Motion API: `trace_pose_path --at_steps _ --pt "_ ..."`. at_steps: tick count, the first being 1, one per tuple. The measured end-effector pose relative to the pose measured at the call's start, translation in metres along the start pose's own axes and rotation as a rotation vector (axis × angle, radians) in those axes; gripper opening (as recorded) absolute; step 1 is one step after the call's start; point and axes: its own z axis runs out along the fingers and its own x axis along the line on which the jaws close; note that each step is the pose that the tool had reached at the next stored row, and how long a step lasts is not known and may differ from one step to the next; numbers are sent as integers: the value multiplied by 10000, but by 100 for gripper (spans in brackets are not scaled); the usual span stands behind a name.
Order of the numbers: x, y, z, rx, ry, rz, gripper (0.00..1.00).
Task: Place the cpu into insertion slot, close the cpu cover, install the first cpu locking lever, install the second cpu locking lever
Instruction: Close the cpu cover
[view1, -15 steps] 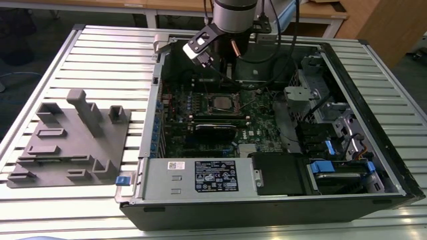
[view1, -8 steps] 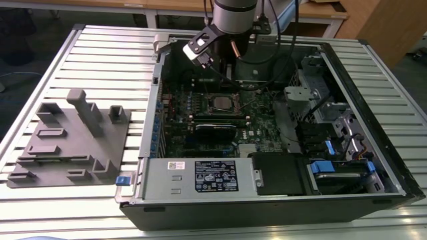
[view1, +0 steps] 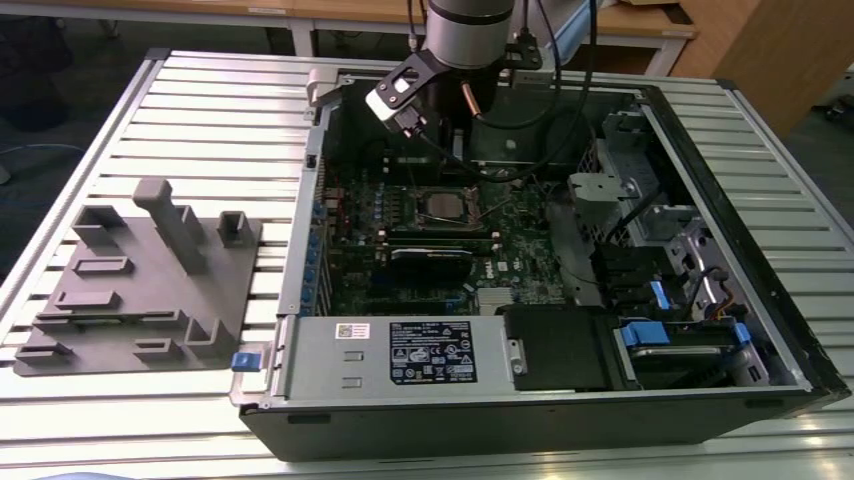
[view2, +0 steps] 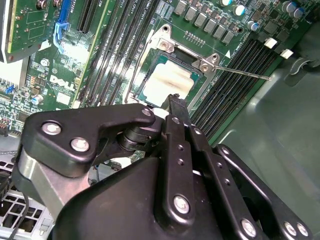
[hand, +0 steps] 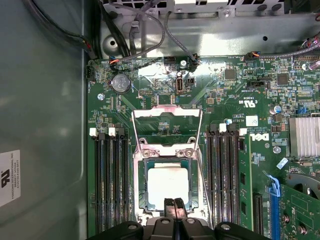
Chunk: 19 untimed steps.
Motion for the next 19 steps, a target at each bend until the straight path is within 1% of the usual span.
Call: trace_pose_path --at_steps 2,6,10,13,19 --pt "0 5 1 0 2 1 11" --pt "2 41 2 0 1 0 11" --pt "2 44 -3 2 -3 1 11" --pt "3 46 -33 0 -1 0 11" --pt "3 46 -39 0 0 1 11"
